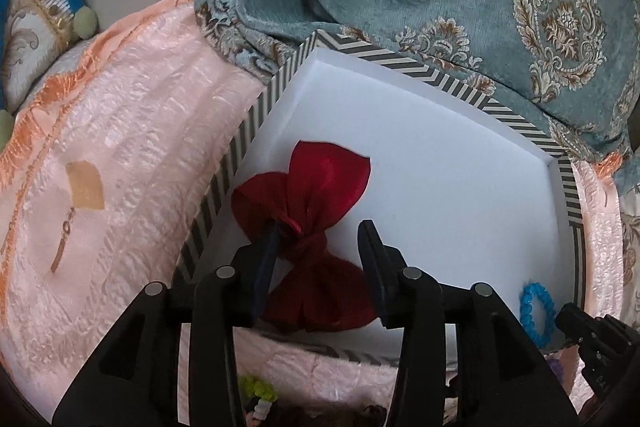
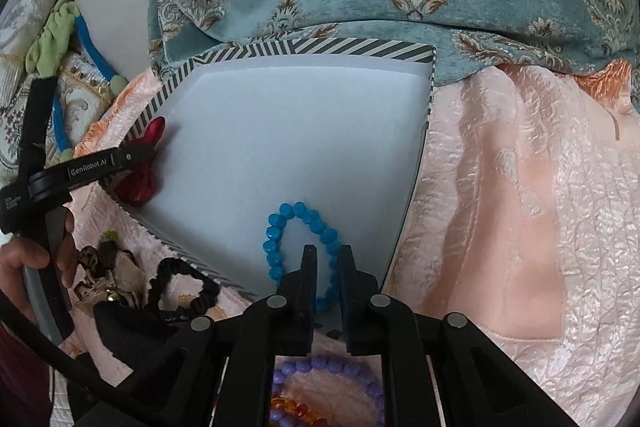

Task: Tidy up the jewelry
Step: 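Release the red bow into the tray with the left tool while the right tool releases the blue bracelet, then lift both open tools back out of the tray toward the remaining jewelry, then grasp the multicolour bead bracelet with the left tool while the right tool grasps the purple bracelet, then lower the multicolour bracelet into the tray with the left tool while the right tool drops the purple one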

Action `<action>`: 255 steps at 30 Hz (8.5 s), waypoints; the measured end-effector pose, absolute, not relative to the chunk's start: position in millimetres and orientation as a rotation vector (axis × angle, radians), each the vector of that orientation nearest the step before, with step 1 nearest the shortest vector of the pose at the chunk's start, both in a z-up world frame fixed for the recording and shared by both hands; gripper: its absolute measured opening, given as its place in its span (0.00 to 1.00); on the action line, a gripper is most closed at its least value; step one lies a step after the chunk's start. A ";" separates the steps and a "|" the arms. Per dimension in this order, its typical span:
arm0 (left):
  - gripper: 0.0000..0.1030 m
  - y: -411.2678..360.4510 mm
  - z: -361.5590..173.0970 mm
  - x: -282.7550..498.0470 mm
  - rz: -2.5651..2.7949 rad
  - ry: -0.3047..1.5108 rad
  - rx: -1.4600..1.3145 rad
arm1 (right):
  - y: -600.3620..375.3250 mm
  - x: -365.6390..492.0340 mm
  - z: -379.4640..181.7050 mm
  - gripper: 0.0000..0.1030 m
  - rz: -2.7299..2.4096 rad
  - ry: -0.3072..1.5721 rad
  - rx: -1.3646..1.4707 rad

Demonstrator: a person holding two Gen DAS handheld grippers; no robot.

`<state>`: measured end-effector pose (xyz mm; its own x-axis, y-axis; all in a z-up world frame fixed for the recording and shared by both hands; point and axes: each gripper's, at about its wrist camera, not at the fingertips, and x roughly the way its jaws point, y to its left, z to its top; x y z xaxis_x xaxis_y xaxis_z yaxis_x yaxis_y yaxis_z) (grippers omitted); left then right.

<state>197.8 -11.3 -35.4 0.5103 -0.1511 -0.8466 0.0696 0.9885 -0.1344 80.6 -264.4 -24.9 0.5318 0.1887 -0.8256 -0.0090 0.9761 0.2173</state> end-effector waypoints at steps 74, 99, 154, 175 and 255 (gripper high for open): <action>0.55 -23.3 63.8 -50.9 -0.129 0.748 -0.051 | -212.4 -86.6 81.4 0.65 -0.025 0.718 0.089; 0.55 22.9 48.4 -42.0 -0.116 0.844 -0.143 | -238.0 -85.5 70.5 0.68 -0.050 0.762 0.119; 0.63 72.1 -50.5 77.2 -0.032 1.102 -0.305 | -284.6 -26.7 -15.0 0.65 0.003 0.966 0.213; 0.12 88.2 -22.4 76.5 -0.124 1.043 -0.380 | -281.5 5.2 -5.9 0.03 0.070 0.915 0.132; 0.35 -39.6 -22.8 169.0 -0.152 1.042 -0.158 | -266.5 151.9 -33.2 0.08 0.035 1.008 0.062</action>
<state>169.0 -39.6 -22.8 0.4960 -0.1997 -0.8451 0.0502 0.9782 -0.2017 151.9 -266.5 -33.2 0.5331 0.0575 -0.8441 -0.0005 0.9977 0.0676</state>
